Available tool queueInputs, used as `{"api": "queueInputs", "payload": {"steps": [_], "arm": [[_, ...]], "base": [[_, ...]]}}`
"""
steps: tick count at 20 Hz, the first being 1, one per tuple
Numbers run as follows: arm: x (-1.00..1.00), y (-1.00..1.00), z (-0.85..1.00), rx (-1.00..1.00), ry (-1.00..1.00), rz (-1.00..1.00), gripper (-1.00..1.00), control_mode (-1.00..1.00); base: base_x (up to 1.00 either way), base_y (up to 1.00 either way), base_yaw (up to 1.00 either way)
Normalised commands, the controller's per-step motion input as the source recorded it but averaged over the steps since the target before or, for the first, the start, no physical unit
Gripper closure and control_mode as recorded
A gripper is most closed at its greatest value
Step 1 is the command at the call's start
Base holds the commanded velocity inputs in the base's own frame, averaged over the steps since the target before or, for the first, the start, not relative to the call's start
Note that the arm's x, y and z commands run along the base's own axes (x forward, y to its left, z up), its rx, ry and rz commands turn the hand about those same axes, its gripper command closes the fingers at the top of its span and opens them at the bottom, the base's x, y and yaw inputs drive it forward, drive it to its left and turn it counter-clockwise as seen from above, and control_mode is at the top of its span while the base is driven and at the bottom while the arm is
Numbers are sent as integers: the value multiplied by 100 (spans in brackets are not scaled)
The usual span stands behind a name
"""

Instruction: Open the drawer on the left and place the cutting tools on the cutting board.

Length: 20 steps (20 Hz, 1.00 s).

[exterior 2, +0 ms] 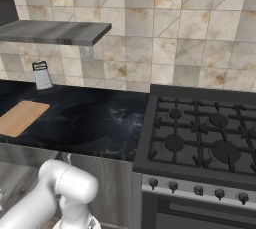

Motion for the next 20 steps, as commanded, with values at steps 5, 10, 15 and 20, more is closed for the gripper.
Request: {"api": "queueInputs", "payload": {"steps": [5, 10, 15, 20], "arm": [[0, 5, -21, 0, 0, 0, -100, -100], [0, 6, -16, 0, 0, 0, -100, -100], [0, 0, 0, 0, 0, 0, -100, -100], [0, 0, 0, 0, 0, 0, -100, -100]], "base": [[0, 0, 0], [0, 0, 0], [0, 0, 0], [0, 0, 0]]}}
